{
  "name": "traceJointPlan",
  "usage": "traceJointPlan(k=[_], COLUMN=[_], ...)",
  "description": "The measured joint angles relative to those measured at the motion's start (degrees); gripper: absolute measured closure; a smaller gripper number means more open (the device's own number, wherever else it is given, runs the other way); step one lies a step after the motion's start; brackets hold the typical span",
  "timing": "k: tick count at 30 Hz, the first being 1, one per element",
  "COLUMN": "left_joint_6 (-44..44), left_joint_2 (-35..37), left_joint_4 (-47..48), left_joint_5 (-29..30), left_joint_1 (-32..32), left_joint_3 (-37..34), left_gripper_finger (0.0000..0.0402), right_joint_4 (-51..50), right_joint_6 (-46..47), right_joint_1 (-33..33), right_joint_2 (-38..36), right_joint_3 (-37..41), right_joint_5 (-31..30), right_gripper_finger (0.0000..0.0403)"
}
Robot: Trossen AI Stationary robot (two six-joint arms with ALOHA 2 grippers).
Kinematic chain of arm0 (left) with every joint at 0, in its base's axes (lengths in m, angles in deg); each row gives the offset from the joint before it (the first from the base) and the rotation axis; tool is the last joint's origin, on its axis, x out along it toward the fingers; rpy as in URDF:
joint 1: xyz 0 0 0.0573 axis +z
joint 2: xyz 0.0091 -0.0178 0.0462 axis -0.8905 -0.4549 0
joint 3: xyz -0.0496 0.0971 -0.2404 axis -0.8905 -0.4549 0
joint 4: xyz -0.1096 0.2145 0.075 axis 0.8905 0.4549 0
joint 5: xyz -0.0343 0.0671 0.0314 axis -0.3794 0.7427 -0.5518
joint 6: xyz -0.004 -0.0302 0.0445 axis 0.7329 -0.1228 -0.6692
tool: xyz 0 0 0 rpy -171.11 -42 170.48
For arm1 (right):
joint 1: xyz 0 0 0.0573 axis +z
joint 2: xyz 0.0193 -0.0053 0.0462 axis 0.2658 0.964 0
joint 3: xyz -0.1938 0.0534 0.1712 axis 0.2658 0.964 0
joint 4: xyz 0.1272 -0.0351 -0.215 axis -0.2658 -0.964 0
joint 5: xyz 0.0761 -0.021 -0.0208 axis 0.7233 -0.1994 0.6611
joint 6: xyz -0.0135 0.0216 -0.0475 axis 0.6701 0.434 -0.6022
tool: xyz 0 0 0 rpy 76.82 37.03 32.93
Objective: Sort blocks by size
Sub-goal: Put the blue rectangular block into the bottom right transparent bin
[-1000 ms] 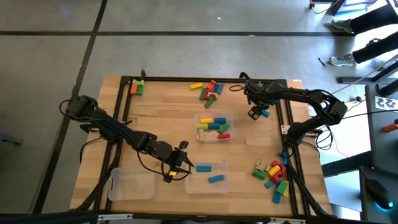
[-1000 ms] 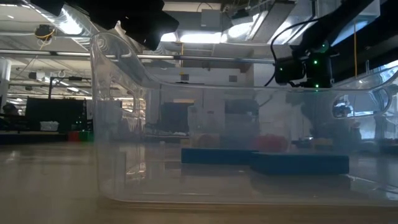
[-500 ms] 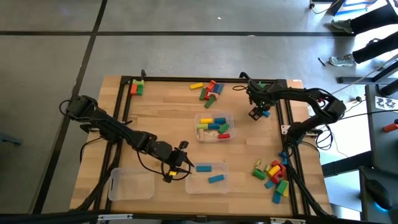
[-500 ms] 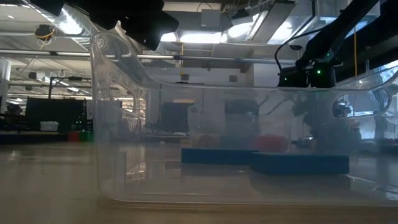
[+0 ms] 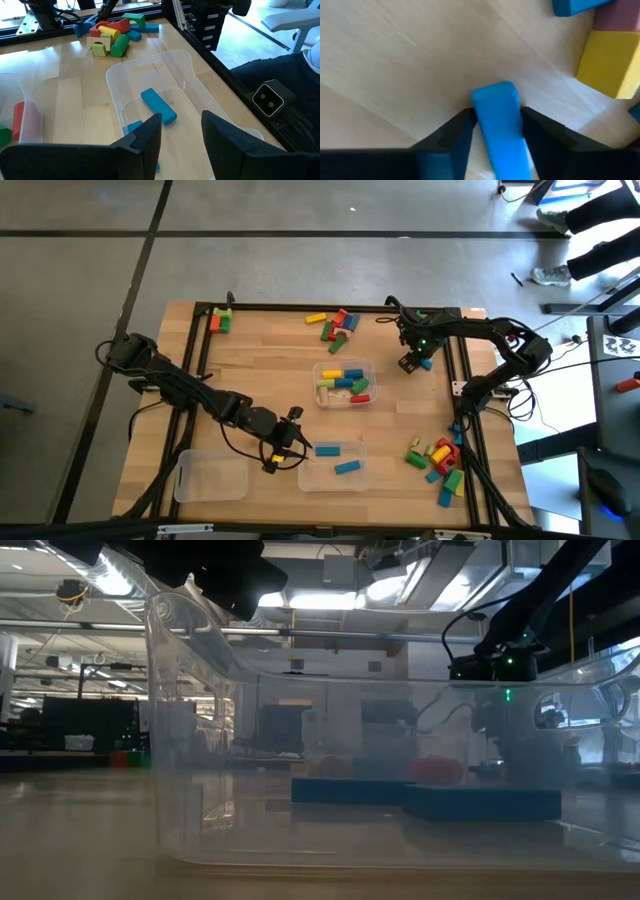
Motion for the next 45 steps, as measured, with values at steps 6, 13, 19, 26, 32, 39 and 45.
traceJointPlan(k=[6, 13, 19, 26, 32, 39, 45], left_joint_6=[0.0, 0.0, 0.1, 0.2, 0.2, 0.2, 0.2], left_joint_2=[0.0, 0.0, 0.0, 0.0, 0.0, 0.0, 0.0], left_joint_4=[0.0, 0.0, 0.0, 0.0, 0.0, 0.0, 0.0], left_joint_5=[0.0, 0.0, 0.0, 0.0, 0.0, 0.0, 0.0], left_joint_1=[0.0, 0.0, 0.0, 0.0, 0.0, 0.0, 0.0], left_joint_3=[0.0, 0.0, 0.0, 0.0, 0.0, 0.0, 0.0], left_gripper_finger=[0.0266, 0.0266, 0.0266, 0.0266, 0.0266, 0.0266, 0.0266], right_joint_4=[-0.3, -0.6, -1.5, -3.0, -4.2, -4.3, -3.9], right_joint_6=[-0.2, -0.1, 0.8, 4.5, 8.1, 15.1, 21.2], right_joint_1=[0.0, 0.8, 5.9, 13.1, 20.0, 29.5, 39.0], right_joint_2=[0.0, -0.4, -4.0, -8.4, -11.9, -15.2, -16.8], right_joint_3=[0.1, -0.1, 0.3, 0.2, 0.1, 0.1, 0.1], right_joint_5=[0.0, 1.6, 3.9, 3.3, 4.1, 5.1, 6.0], right_gripper_finger=[0.0299, 0.0285, 0.0300, 0.0286, 0.0298, 0.0289, 0.0293])
